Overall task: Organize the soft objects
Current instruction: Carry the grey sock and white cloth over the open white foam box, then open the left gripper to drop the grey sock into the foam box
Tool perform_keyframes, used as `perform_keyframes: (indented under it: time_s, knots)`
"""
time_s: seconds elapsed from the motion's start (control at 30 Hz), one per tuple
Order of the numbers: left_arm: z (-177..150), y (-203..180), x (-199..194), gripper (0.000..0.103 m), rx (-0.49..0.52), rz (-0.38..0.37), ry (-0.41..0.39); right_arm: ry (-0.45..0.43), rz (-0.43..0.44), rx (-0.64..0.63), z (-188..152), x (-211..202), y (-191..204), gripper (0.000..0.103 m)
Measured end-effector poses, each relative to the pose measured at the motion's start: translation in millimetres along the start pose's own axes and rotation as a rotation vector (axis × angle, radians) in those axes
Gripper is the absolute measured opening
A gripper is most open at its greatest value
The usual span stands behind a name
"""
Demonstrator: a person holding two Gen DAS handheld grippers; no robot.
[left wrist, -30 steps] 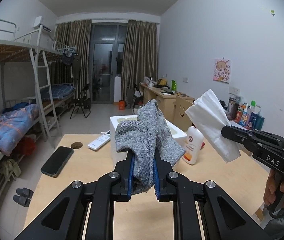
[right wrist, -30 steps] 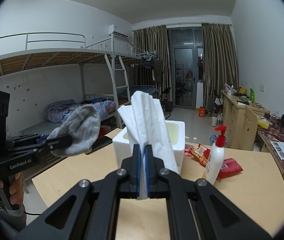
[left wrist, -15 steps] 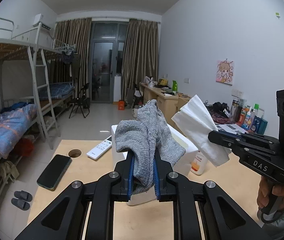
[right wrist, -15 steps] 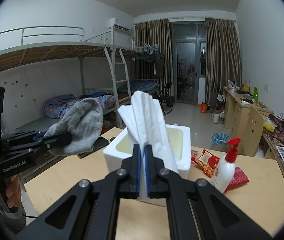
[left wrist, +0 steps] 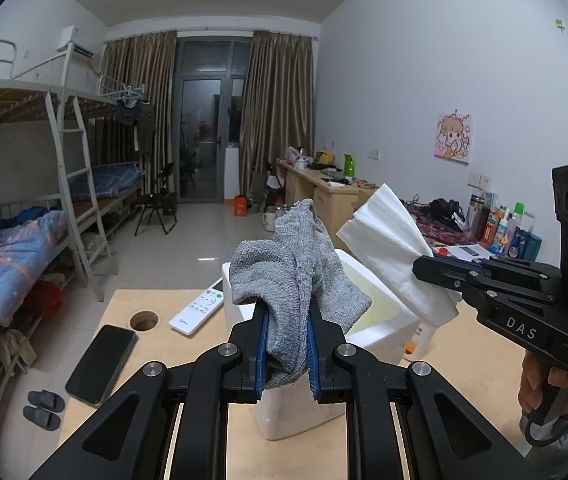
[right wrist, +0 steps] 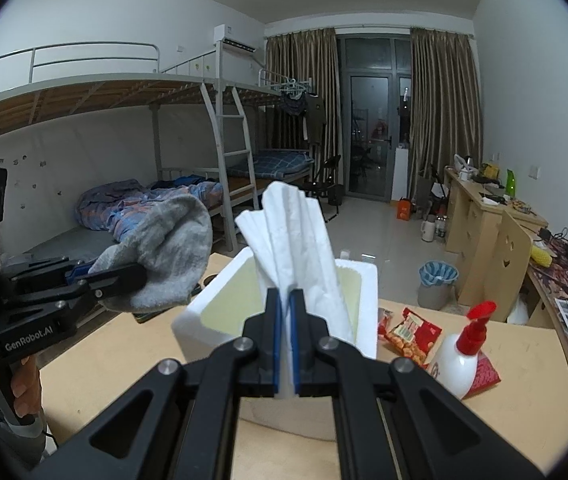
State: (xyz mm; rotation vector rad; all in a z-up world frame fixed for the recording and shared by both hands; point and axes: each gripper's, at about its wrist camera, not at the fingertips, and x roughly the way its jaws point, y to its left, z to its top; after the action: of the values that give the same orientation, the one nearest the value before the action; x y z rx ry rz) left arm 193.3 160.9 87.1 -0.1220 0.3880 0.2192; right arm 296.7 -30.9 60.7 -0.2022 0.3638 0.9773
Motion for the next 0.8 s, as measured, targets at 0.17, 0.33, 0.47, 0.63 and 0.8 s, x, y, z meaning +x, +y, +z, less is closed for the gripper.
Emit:
perform_keyframes:
  time_s: [0.17,0.33,0.47,0.63,0.8]
  knots:
    - [6,2,14,0.017,0.006,-0.004,0.008,0.014,0.007,0.001,8,11,-2,0.006]
    - [10,0,27,0.017,0.017,-0.019,0.027,0.032,0.009,0.005,12,23,-7,0.006]
    - [16,-2,41,0.017,0.025,-0.026,0.036,0.038,0.004,0.009,16,30,-13,0.006]
    - [19,-4,60,0.017,0.025,-0.034,0.050,0.043,0.011,0.023,23,38,-22,0.006]
    - [20,-11,74,0.017,0.046,-0.049,0.066,0.038,0.008,0.041,23,41,-29,0.006]
